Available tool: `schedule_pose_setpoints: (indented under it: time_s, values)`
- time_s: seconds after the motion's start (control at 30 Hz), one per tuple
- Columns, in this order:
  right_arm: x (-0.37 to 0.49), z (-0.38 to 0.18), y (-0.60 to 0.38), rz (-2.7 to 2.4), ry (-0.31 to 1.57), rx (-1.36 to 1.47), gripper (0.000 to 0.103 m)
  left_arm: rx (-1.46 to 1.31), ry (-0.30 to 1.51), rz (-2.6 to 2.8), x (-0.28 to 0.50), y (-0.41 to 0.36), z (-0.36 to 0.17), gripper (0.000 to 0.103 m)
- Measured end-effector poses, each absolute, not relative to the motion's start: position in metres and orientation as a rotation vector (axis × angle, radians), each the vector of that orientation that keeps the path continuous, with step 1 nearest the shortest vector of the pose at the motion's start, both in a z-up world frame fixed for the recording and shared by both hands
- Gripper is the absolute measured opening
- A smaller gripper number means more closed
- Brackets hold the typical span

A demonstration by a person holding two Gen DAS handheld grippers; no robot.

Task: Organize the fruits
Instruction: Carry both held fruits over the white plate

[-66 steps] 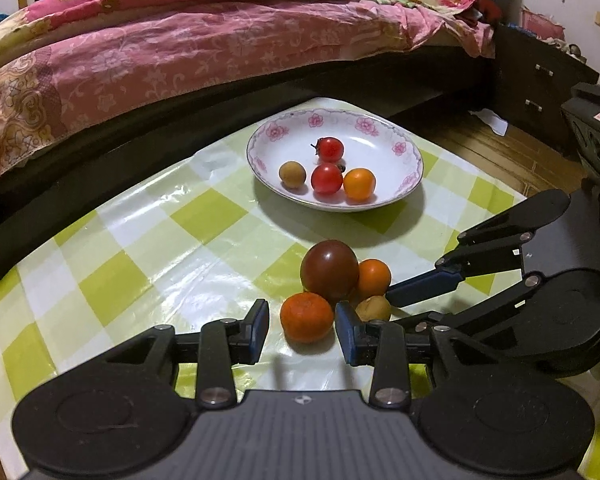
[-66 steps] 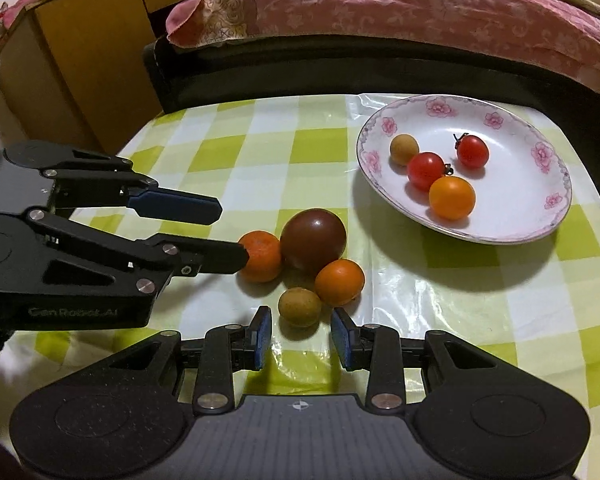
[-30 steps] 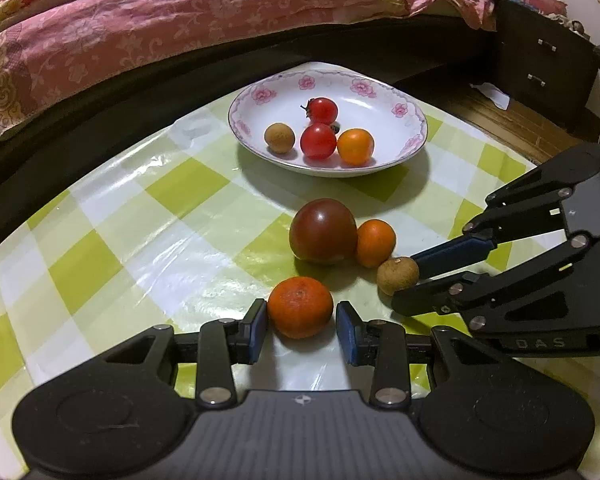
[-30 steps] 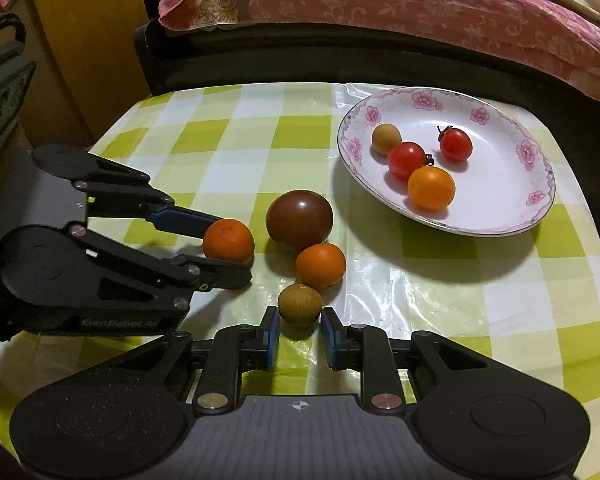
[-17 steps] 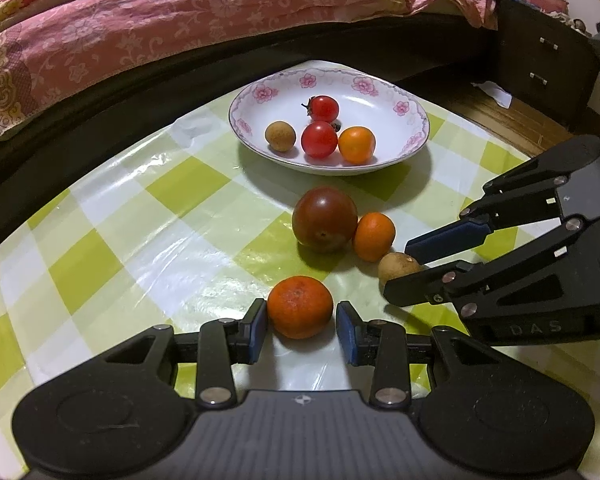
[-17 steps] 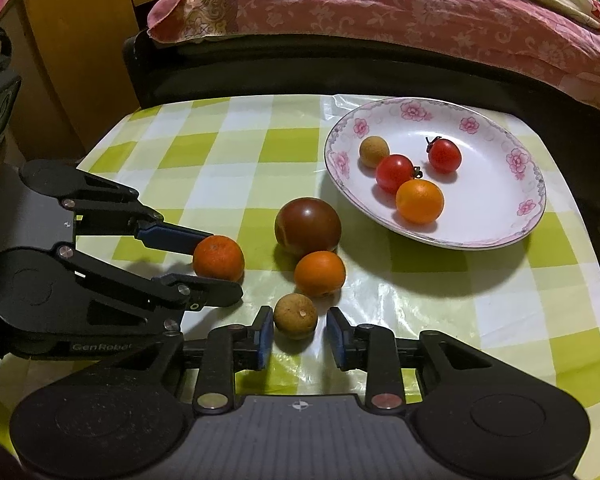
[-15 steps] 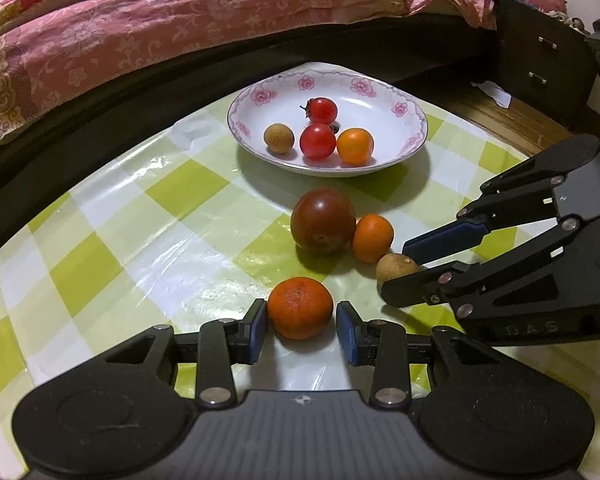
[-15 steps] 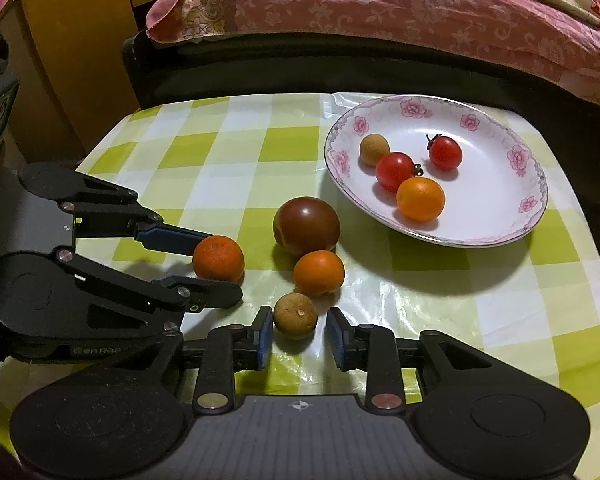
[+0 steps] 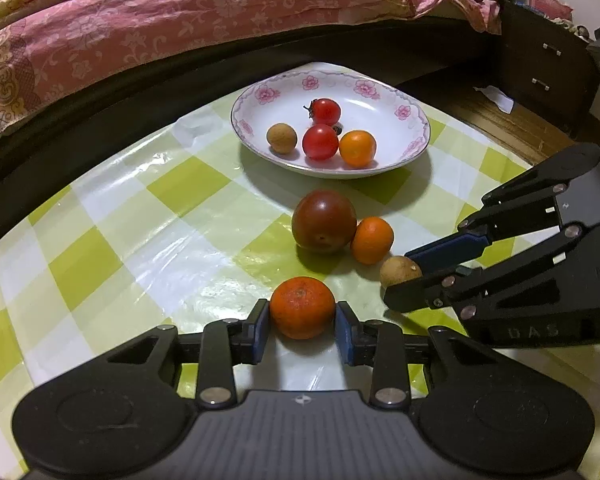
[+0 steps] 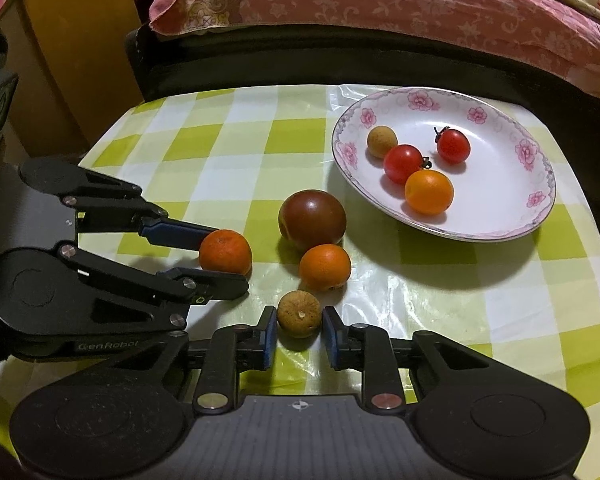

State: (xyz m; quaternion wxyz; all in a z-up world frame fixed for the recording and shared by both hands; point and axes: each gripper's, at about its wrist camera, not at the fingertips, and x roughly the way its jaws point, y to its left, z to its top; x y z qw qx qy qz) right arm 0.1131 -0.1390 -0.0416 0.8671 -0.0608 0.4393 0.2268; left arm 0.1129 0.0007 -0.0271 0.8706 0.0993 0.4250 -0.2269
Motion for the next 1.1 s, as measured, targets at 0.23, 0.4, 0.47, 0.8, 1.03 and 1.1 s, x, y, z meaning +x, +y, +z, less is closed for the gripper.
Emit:
schedule_pose_setpoints:
  time_s: [0.23,0.4,0.47,0.8,1.03,1.1]
  values:
    - [0.114,-0.032,-0.143,0.472,0.897,-0.101,0.02,0.2,0.866,-0.481,0.114,-0.003,-0.018,0.041]
    - [0.113,-0.026,-0.145,0.465,0.879,-0.095,0.02,0.202,0.847,-0.481,0.116,-0.007,-0.012,0.041]
    - [0.112,-0.022,-0.148,0.46,0.866,-0.09,0.02,0.201,0.838,-0.48,0.117,-0.008,-0.009,0.041]
    - [0.122,-0.005,-0.161,0.405,0.802,-0.062,0.021,0.207,0.791,-0.463,0.137,-0.027,0.006,0.041]
    - [0.139,0.001,-0.178,0.339,0.763,-0.041,0.021,0.219,0.768,-0.448,0.158,-0.045,0.006,0.041]
    - [0.143,0.0,-0.182,0.322,0.753,-0.043,0.021,0.22,0.766,-0.442,0.163,-0.049,0.004,0.041]
